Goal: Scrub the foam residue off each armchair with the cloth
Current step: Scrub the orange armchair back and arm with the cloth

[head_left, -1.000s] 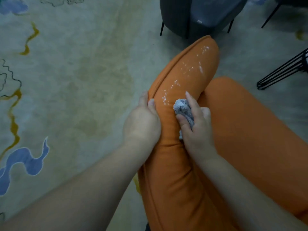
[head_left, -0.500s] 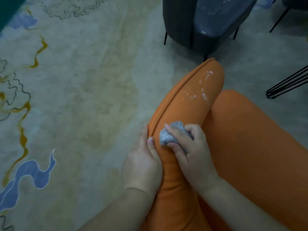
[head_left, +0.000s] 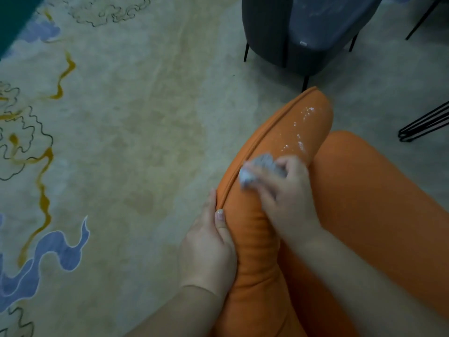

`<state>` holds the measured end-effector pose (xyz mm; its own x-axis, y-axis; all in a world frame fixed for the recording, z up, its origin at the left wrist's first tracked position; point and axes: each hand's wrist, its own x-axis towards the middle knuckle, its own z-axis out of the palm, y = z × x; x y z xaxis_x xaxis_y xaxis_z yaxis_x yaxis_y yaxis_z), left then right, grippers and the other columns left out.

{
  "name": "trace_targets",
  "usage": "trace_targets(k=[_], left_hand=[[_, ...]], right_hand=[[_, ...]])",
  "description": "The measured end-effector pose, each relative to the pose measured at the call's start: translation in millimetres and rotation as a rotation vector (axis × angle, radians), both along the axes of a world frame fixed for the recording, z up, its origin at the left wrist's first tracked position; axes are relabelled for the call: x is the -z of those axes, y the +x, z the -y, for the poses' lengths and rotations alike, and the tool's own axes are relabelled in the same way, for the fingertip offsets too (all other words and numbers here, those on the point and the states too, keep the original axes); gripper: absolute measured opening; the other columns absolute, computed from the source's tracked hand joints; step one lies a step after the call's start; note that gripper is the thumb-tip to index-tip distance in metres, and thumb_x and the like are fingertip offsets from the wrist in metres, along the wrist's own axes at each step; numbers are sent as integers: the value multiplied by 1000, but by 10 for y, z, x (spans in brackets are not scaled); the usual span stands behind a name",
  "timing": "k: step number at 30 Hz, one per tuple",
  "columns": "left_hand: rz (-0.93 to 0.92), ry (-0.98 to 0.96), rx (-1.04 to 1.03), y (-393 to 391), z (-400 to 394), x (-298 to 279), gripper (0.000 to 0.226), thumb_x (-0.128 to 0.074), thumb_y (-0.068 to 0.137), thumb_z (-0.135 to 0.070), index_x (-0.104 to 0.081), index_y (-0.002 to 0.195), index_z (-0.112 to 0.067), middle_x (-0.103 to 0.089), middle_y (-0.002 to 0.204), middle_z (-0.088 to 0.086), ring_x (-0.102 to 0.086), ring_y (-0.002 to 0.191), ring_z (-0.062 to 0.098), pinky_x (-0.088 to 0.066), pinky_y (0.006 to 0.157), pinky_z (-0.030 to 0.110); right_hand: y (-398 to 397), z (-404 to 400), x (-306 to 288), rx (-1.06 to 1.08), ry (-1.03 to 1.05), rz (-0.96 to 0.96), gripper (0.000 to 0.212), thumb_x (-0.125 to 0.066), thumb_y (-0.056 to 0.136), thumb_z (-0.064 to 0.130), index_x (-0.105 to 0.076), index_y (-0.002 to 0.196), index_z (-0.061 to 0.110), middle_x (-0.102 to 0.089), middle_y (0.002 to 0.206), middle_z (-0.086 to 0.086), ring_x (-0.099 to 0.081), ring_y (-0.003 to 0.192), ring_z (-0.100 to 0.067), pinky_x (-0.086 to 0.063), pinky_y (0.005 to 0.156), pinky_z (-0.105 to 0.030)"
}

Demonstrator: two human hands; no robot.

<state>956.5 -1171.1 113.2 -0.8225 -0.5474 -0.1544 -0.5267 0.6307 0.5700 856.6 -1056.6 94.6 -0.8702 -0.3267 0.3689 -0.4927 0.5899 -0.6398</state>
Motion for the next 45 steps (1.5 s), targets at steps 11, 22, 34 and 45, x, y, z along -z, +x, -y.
trace_targets(k=[11, 22, 34, 45], left_hand=[[16, 36, 24, 19, 11, 24, 57, -20, 90, -47, -35, 144, -39, -57, 135, -2, -57, 116, 23, -41, 87, 26], [-1, 27, 2, 35, 7, 43, 51, -26, 93, -44, -37, 143, -40, -60, 131, -1, -59, 113, 22, -43, 86, 27], [-1, 17, -7, 32, 4, 55, 53, -24, 92, -47, -38, 143, -40, -58, 133, -4, -58, 114, 21, -38, 82, 23], [-3, 4, -10, 33, -4, 40, 52, -25, 93, -46, -38, 143, -40, -60, 131, 0, -59, 112, 25, -44, 87, 30]], right_hand=[[316, -69, 23, -106, -100, 147, 37, -55, 88, 43, -55, 125, 38, -43, 101, 1, -51, 93, -24, -41, 89, -30], [228, -176, -43, 188, -198, 388, 57, -80, 62, 44, -59, 114, 34, -48, 102, 11, -50, 91, 7, -46, 80, -9], [421, -144, -7, 146, -173, 242, 70, -67, 83, 42, -35, 144, 26, -49, 106, 13, -51, 99, -5, -47, 89, -32], [591, -236, 120, 3, -27, 117, 42, -70, 80, 18, -61, 119, 30, -44, 97, 4, -51, 83, -19, -48, 69, -32]])
